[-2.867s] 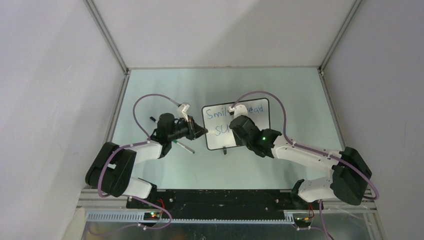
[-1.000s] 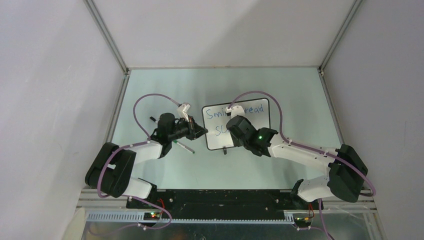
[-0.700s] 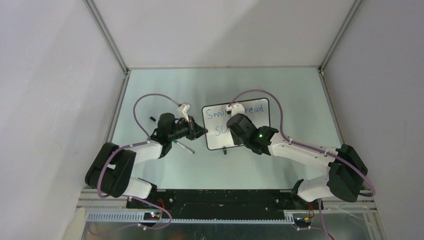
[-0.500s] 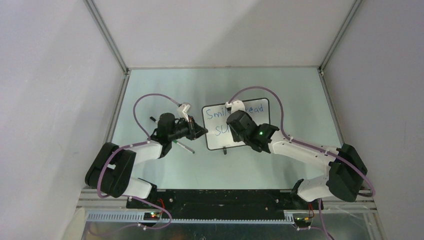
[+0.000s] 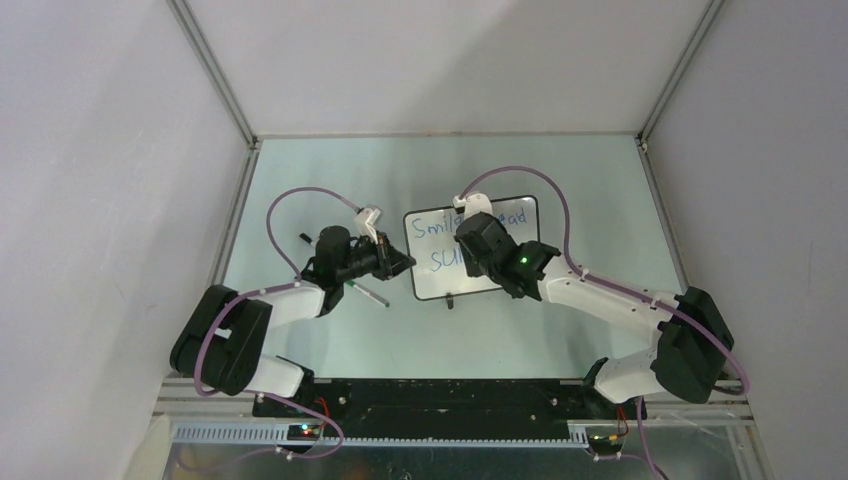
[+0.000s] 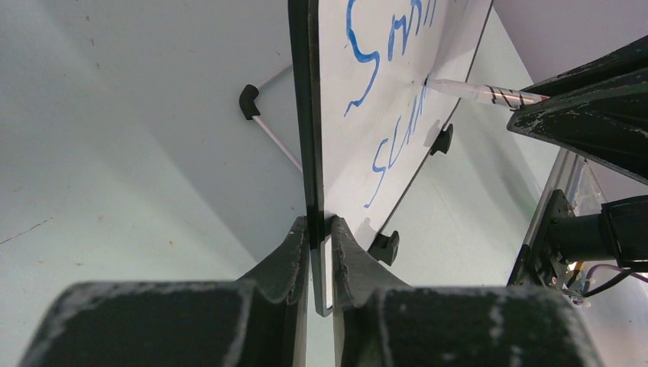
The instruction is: Write a sentence on the whiteboard
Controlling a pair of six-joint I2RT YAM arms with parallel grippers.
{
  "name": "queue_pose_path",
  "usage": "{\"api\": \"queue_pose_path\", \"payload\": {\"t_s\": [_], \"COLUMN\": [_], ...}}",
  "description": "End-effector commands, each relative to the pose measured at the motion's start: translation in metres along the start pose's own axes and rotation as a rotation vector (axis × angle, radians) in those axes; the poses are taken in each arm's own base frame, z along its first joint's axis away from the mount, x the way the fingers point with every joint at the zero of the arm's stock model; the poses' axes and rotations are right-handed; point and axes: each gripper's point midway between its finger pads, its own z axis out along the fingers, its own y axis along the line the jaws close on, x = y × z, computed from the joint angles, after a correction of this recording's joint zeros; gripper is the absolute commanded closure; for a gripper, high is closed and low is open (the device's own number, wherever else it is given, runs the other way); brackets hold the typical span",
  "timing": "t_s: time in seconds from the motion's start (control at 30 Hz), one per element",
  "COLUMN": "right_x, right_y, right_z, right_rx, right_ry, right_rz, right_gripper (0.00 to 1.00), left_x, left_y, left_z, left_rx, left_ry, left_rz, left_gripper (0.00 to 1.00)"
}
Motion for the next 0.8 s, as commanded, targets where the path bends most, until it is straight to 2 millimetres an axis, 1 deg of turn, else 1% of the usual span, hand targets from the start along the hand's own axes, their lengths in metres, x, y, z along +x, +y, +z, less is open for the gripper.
{"api": "queue_pose_path", "payload": {"t_s": [0.0,0.43,0.77], "right_x": [-0.019,-0.012,-0.006], "right_y": [-0.012,-0.022,-0.025], "right_z": [-0.003,-0.006,-0.008], "right_rx": [0.039,0.073,0.082], "right_ry": [-0.039,-0.022,-0.013], "right_rz": [0.025,0.032,0.036], "right_gripper": [1.0,1.0,1.0], "left_x": [-0.001,-0.001,0.0], "left_y": [-0.001,-0.001,-0.001], "left_z": [0.001,0.001,0.0], "left_rx": [-0.009,-0.011,-0.011], "left_ry": [0.013,0.013,0.013], "left_rz": [0.04,0.04,0.04], "left_gripper": [0.94,0.94,0.94]}}
